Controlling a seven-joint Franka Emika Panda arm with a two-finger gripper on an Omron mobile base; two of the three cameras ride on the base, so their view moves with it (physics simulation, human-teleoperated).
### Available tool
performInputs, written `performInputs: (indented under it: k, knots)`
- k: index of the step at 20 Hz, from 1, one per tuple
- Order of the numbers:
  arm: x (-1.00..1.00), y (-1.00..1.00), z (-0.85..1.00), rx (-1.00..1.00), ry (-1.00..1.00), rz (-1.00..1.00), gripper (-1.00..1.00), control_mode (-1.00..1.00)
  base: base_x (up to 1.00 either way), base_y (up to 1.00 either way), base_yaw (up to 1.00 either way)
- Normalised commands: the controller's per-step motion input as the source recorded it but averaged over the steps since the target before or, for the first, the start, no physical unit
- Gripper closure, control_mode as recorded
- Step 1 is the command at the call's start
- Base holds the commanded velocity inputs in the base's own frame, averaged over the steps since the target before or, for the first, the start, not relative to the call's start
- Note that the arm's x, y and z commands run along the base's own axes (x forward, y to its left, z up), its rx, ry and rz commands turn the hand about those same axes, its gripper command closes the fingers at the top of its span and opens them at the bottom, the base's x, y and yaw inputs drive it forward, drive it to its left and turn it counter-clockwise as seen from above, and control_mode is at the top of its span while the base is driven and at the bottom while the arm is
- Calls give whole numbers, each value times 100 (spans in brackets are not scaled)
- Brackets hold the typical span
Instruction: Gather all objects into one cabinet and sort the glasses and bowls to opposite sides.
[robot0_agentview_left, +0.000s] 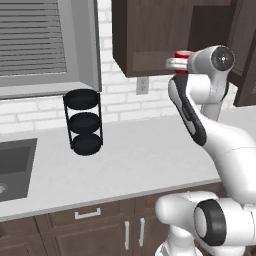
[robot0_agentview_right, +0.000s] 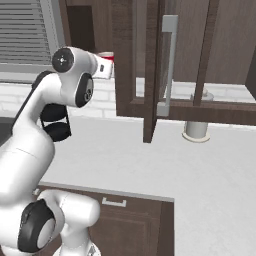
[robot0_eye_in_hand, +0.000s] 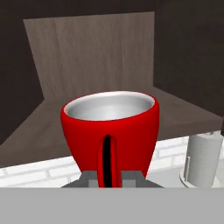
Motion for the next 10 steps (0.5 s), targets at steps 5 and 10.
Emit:
performInputs:
  k: [5,10]
  knots:
    - [-80,31,29,-1,0,-4,100,-100,0,0,0]
    - [-80,44,31,-2,0,-1,100,-100,0,0,0]
